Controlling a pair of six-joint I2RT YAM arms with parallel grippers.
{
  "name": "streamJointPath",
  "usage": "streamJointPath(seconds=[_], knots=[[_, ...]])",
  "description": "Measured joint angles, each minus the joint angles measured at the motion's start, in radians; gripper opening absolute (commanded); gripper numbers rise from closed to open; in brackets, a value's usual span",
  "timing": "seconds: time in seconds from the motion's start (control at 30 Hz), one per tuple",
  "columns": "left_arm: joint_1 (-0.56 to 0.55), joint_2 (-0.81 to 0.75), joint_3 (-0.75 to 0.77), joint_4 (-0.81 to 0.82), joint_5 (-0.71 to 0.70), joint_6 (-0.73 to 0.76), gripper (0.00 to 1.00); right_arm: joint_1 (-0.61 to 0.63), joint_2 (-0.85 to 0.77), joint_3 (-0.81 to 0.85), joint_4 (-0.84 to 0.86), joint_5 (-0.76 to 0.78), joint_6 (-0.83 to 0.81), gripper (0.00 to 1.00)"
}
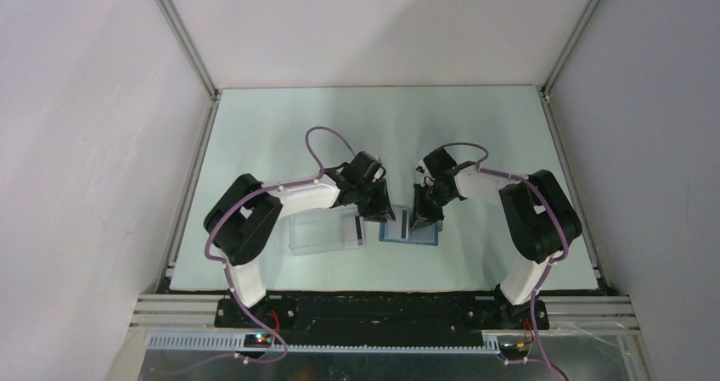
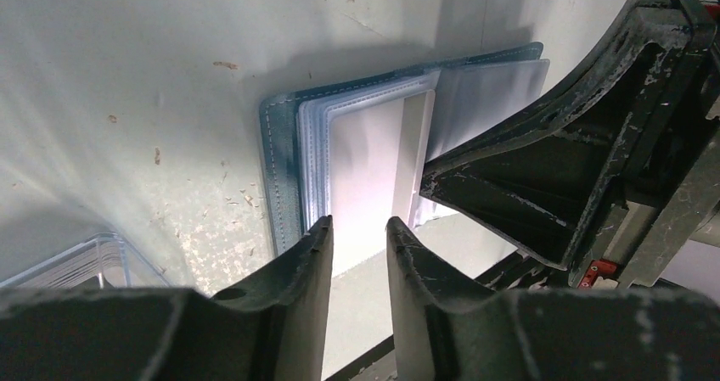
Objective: Put the credit cards into the card holder
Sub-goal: Insert the credit card into the card holder.
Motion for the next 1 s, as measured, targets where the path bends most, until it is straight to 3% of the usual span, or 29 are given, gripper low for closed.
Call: streamJointPath(seconds=[0.17,0.73,1.0], knots=[[-0.002,0.000,0.000,-0.001,-0.012,0.001,0.42,-0.004,0.003,0.000,0.000,-0.008,-0.003,0.00],[-0.026,0.047,0.019,-0.009,-0.018,0.017,0.22,-0.004,0.005,0.001,0.000,-0.013,-0.010,0.00],[-0.027,0.045,0.023,-0.020,-0.014,0.018,0.23,-0.004,0.004,0.001,-0.002,-0.013,-0.011,0.00]])
